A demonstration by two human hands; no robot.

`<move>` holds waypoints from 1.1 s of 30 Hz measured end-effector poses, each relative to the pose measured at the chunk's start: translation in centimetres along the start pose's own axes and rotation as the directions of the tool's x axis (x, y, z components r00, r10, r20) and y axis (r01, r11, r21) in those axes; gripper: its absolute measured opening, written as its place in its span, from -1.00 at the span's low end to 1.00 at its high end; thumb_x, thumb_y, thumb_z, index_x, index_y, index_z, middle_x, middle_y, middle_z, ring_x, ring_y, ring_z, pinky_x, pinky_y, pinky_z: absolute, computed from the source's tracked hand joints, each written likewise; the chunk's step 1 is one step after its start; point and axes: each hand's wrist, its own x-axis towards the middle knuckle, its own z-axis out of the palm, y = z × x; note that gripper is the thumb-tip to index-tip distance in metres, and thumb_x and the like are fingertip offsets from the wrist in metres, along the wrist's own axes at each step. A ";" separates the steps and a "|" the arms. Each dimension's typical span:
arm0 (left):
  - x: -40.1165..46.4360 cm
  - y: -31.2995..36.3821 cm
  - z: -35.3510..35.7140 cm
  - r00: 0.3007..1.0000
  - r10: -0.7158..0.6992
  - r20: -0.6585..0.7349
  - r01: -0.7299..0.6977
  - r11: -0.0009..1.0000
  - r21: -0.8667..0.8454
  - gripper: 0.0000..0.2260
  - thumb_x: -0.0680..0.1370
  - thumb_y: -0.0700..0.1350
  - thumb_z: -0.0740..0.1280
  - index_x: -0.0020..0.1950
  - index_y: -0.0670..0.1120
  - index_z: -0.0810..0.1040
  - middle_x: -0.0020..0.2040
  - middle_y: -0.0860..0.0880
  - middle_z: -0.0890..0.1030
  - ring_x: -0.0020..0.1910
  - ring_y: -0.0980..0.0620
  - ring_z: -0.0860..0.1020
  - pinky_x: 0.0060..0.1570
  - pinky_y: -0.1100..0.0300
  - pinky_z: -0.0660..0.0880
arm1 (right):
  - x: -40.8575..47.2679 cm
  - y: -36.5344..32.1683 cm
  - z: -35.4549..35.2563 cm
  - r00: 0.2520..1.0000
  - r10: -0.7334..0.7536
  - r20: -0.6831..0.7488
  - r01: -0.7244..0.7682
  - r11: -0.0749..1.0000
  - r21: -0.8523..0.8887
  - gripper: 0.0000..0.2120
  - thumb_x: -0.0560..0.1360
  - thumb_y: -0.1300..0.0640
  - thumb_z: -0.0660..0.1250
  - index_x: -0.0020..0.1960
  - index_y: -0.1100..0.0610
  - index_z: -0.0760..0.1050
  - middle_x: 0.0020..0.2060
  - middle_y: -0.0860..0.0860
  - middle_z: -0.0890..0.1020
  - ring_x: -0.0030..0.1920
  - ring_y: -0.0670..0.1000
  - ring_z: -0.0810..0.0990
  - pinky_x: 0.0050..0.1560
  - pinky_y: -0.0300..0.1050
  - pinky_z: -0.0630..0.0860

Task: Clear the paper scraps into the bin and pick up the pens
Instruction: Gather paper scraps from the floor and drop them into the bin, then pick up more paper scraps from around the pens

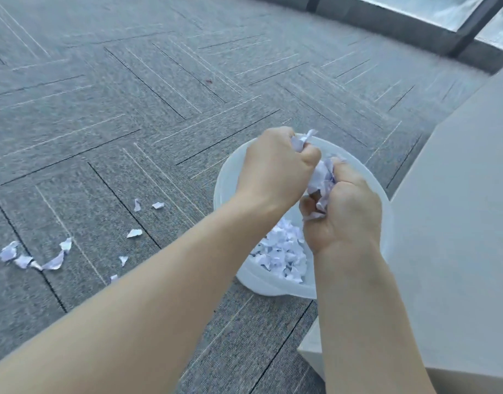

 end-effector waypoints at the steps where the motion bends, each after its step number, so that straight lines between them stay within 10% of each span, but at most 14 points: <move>1: 0.0 -0.1 0.3 1.000 -0.007 0.024 0.006 1.000 0.031 -0.70 0.47 -0.13 0.27 -0.42 -0.08 0.25 -0.47 -0.03 0.38 -0.42 -0.06 0.30 -0.48 0.17 0.21 | 0.2 0.1 0.0 0.998 -0.051 -0.041 0.049 0.997 -0.066 -0.83 0.58 0.19 0.26 -0.19 0.06 0.40 -0.50 0.00 0.42 -0.66 -0.09 0.33 -0.59 -0.38 0.18; 6: 0.6 -1.8 2.0 0.977 -0.179 0.115 0.172 0.983 0.071 -0.74 0.50 -0.10 0.26 -0.36 -0.10 0.32 -0.42 -0.05 0.45 -0.34 -0.14 0.46 -0.43 0.14 0.28 | 1.5 1.6 -1.4 0.994 -0.110 -0.024 0.092 0.919 -0.385 -0.91 0.57 0.16 0.26 -0.12 0.07 0.43 -0.40 0.04 0.54 -0.63 -0.09 0.38 -0.59 -0.33 0.27; 12: 0.2 -2.6 1.9 0.901 -0.328 0.284 0.310 0.944 0.108 -0.51 0.61 0.18 0.04 -0.08 -0.15 0.58 -0.07 -0.14 0.60 -0.06 -0.11 0.54 -0.07 0.13 0.38 | 0.9 1.1 -1.5 0.979 -0.194 -0.057 0.158 0.912 -0.379 -0.91 0.61 0.10 0.22 0.01 0.04 0.50 -0.35 -0.14 0.48 -0.52 -0.30 0.43 -0.51 -0.48 0.34; 15: -0.2 -2.1 0.3 0.975 -0.191 0.114 0.212 0.953 -0.215 -0.58 0.62 0.06 0.05 -0.05 -0.14 0.62 -0.01 -0.11 0.65 0.01 -0.08 0.56 0.12 0.08 0.44 | -0.6 0.8 0.1 0.946 -0.324 0.003 0.309 0.898 -0.314 -0.85 0.61 0.16 0.21 -0.01 0.05 0.56 -0.42 -0.23 0.49 -0.46 -0.29 0.42 -0.41 -0.49 0.34; 18: -1.2 -2.4 -3.3 0.990 -0.072 -0.122 0.000 0.860 -0.511 -0.68 0.65 -0.11 0.08 -0.12 -0.18 0.57 -0.16 -0.12 0.62 -0.18 -0.01 0.56 -0.14 0.17 0.49 | -3.3 1.3 2.4 0.909 -0.371 0.187 0.404 0.895 -0.191 -0.85 0.54 0.18 0.25 -0.11 0.04 0.58 -0.36 -0.16 0.57 -0.31 -0.13 0.50 -0.28 -0.36 0.43; 23: -5.5 -11.3 -10.2 0.920 -0.120 -0.374 -0.008 0.946 -0.324 -0.72 0.62 -0.10 0.11 -0.18 -0.11 0.54 -0.22 -0.14 0.61 -0.25 -0.06 0.56 -0.25 0.11 0.48 | -7.3 9.2 5.2 0.794 -0.260 0.549 0.424 0.885 -0.194 -0.84 0.51 0.25 0.22 -0.16 0.12 0.56 -0.28 0.01 0.61 -0.26 0.00 0.53 -0.20 -0.11 0.48; 28: -14.3 -24.8 -13.5 0.877 -0.372 -0.302 0.444 0.869 0.217 -0.77 0.59 -0.17 0.15 0.10 -0.01 0.57 0.10 -0.01 0.59 0.09 0.02 0.51 0.09 0.14 0.41 | -5.3 23.4 0.6 0.764 0.034 0.644 0.563 0.450 -0.693 -0.74 0.53 0.28 0.23 0.15 0.10 0.57 0.05 -0.01 0.64 0.09 -0.03 0.56 0.11 -0.15 0.40; 33: -19.6 -30.1 -13.2 0.864 -0.478 -0.157 0.491 0.731 0.474 -0.53 0.58 -0.09 0.21 0.50 -0.03 0.23 0.51 -0.04 0.20 0.47 -0.05 0.14 0.43 0.01 0.15 | -3.5 29.3 -5.6 0.757 0.248 0.605 0.618 0.029 -0.785 -0.50 0.62 0.09 0.16 0.54 0.03 0.20 0.58 0.02 0.07 0.57 0.09 -0.10 0.53 0.02 -0.06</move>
